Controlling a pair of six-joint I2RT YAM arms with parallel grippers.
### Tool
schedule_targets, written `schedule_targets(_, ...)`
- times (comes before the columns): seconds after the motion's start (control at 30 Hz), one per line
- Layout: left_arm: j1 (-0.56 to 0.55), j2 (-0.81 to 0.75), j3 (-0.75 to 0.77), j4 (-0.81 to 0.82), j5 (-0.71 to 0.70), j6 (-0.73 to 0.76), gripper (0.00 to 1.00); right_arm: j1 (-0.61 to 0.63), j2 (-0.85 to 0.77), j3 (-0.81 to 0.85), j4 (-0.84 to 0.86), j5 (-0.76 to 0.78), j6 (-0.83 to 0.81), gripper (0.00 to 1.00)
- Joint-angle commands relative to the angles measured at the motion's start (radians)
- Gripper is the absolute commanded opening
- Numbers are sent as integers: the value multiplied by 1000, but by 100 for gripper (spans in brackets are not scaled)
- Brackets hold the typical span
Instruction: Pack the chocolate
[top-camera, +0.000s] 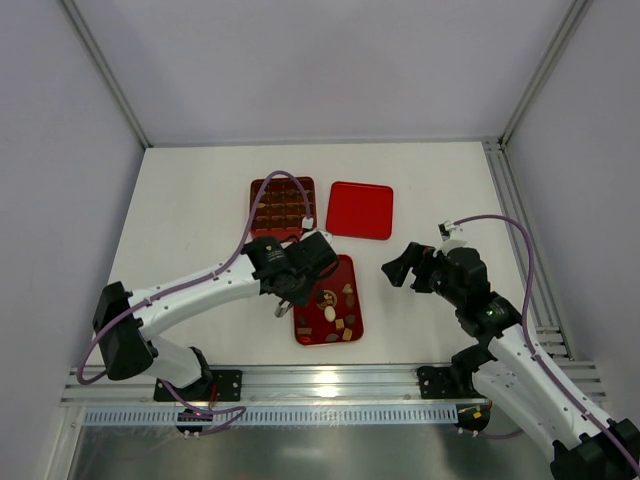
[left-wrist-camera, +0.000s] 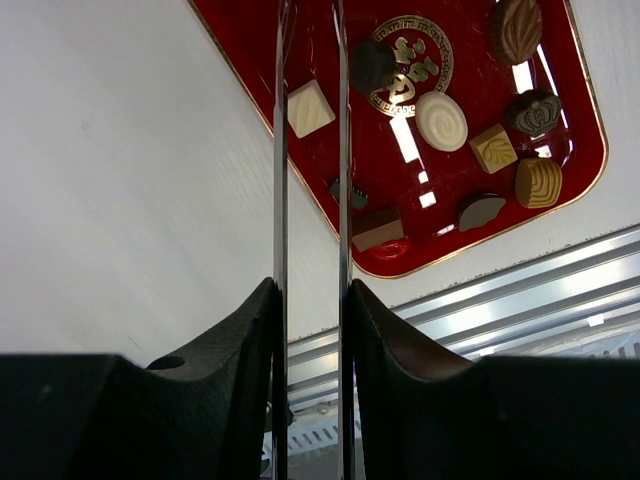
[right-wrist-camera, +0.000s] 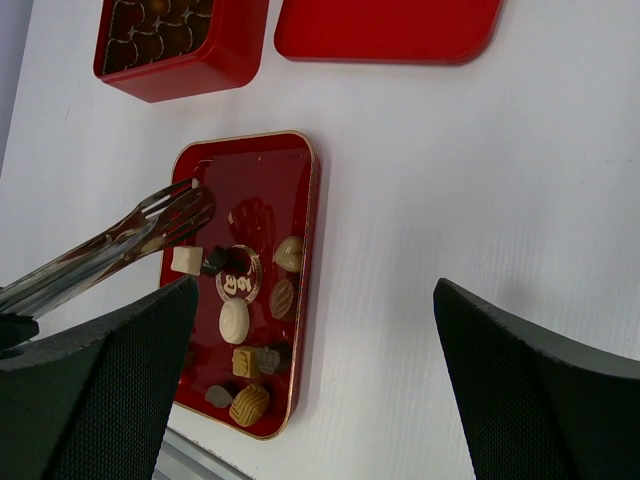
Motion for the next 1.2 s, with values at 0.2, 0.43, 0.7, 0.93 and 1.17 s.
schedule_targets(0.2,3,-27,6,23,-21,6,36,2,-15,0,22,17,5,100)
schedule_targets(0.43,3,-53,12,29,28,15,38,4,-16,3,20,17,7,100)
schedule_targets(0.7,2,-113,-38,28,120,12,38,2,-18,-3,23,17,11,100)
schedule_targets(0.93,-9,-127,-71,25,151,14,38,4,-16,-7,26,14,13,100)
schedule_targets(1.17,-18,-119,-75,31,170,23,41,2,-16,-3,23,17,10,100)
